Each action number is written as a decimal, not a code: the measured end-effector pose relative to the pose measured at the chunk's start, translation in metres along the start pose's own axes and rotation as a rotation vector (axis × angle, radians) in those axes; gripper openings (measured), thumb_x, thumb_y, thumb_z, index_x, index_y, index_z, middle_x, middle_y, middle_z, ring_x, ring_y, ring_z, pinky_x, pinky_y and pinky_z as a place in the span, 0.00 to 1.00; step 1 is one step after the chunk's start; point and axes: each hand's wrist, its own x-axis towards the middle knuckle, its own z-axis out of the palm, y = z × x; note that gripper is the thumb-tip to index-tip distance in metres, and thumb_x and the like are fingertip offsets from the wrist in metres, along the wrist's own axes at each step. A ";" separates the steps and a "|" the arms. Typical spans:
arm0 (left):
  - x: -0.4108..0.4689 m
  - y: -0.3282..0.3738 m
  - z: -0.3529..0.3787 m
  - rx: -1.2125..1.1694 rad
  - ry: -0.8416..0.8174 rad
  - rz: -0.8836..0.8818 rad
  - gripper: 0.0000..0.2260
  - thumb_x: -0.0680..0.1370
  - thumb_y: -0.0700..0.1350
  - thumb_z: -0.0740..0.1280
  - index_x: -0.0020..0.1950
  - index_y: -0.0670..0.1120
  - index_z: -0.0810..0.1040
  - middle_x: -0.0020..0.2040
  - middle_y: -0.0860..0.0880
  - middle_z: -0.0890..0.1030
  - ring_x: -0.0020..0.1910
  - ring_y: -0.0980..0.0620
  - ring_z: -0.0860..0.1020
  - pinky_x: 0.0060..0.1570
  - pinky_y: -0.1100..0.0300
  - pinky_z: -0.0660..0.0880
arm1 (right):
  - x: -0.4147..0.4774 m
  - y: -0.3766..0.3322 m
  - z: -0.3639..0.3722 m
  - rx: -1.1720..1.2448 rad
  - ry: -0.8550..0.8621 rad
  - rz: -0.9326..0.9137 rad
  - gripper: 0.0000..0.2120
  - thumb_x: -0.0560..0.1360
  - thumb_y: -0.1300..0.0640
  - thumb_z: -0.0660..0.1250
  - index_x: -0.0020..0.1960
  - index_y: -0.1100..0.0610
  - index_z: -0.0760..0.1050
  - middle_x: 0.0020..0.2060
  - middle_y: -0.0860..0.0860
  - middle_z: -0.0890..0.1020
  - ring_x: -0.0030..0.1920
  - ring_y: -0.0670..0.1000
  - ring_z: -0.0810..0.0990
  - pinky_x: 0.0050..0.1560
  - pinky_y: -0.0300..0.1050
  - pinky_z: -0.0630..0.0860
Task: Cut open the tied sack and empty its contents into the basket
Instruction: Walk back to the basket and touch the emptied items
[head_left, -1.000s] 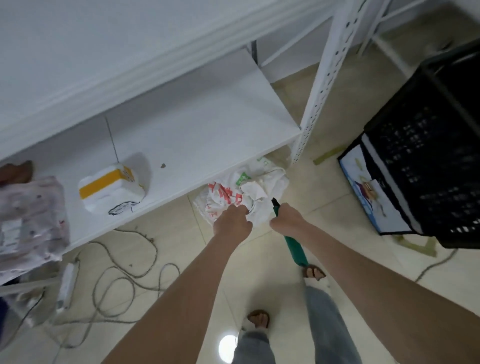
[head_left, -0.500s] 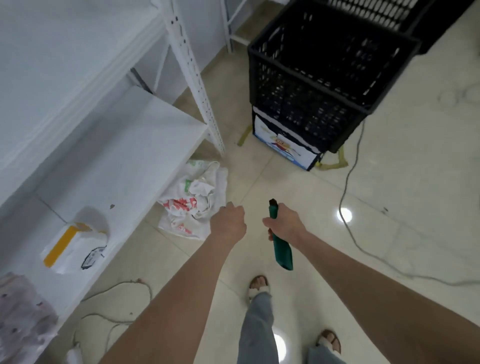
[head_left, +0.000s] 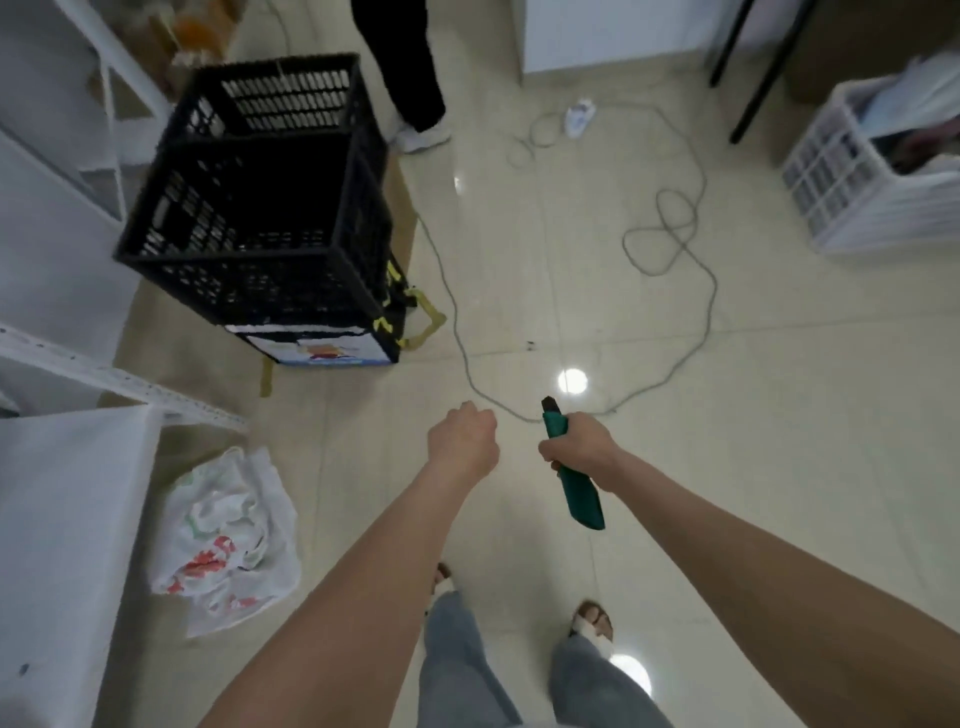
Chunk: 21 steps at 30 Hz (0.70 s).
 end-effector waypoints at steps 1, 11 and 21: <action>0.002 0.029 -0.002 0.037 0.008 0.045 0.15 0.78 0.42 0.59 0.65 0.46 0.71 0.63 0.45 0.70 0.62 0.46 0.70 0.54 0.53 0.71 | -0.005 0.015 -0.026 0.048 0.038 0.010 0.08 0.70 0.65 0.65 0.48 0.62 0.69 0.36 0.55 0.76 0.33 0.52 0.77 0.37 0.45 0.78; 0.019 0.281 -0.014 0.367 0.072 0.500 0.14 0.78 0.42 0.60 0.63 0.45 0.72 0.60 0.44 0.72 0.60 0.45 0.71 0.49 0.54 0.72 | -0.068 0.151 -0.229 0.023 0.405 0.074 0.10 0.73 0.57 0.58 0.54 0.55 0.68 0.42 0.53 0.81 0.34 0.53 0.82 0.40 0.48 0.79; 0.066 0.489 -0.035 0.574 0.089 0.812 0.16 0.77 0.40 0.59 0.64 0.47 0.72 0.61 0.46 0.71 0.60 0.47 0.72 0.54 0.53 0.73 | -0.081 0.241 -0.390 -0.293 0.590 0.338 0.15 0.74 0.60 0.61 0.60 0.57 0.66 0.44 0.52 0.72 0.42 0.55 0.74 0.34 0.43 0.66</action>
